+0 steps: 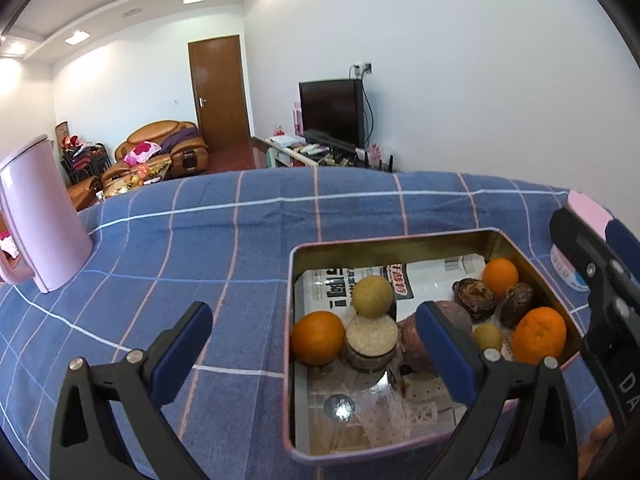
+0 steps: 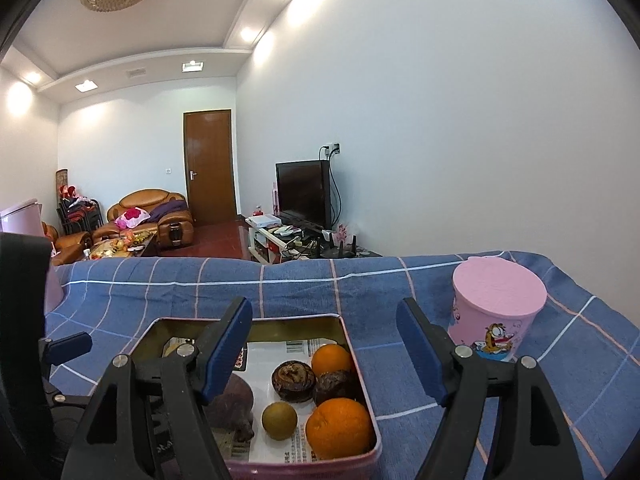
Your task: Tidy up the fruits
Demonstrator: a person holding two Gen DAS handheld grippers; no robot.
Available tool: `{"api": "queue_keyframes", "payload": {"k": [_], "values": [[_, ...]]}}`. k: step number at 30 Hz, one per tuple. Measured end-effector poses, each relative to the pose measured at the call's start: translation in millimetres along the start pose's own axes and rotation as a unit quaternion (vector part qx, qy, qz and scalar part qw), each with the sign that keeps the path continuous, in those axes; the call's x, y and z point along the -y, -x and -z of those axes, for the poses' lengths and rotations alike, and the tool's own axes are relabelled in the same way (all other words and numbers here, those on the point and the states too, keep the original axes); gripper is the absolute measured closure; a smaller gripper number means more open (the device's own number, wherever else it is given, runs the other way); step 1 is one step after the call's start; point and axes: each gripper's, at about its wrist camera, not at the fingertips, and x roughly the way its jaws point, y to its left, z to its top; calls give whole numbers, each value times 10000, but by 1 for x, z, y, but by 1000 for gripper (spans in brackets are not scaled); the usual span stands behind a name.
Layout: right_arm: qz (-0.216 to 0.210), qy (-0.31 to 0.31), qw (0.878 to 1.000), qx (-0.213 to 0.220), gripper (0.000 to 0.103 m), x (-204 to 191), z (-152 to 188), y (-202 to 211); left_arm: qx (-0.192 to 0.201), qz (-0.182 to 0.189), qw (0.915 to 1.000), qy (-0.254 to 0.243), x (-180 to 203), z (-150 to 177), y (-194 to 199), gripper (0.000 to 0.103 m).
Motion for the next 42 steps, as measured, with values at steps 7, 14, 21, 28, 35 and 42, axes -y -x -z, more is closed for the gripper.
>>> {"api": "queue_keyframes", "payload": {"k": [7,14,21,28,35,42], "values": [[32,-56,9999,88,27,2,6,22,422,55,9991,46,-5,9,29,0],[32,-154,9993,327,27,5,9,46,1093,151,9937,173,-16,20,62,0],[204,-225,9965,774,27,6,9,70,1270,169,9916,148,-16,23,71,0],[248,-268,9960,821,27,9,7,72,1280,165,9916,117,-15,26,73,0],[250,-266,9960,813,27,9,6,71,1274,150,9917,120,-15,26,72,0],[253,-289,9962,783,27,9,7,70,1273,147,9917,118,-14,26,72,0]]}}
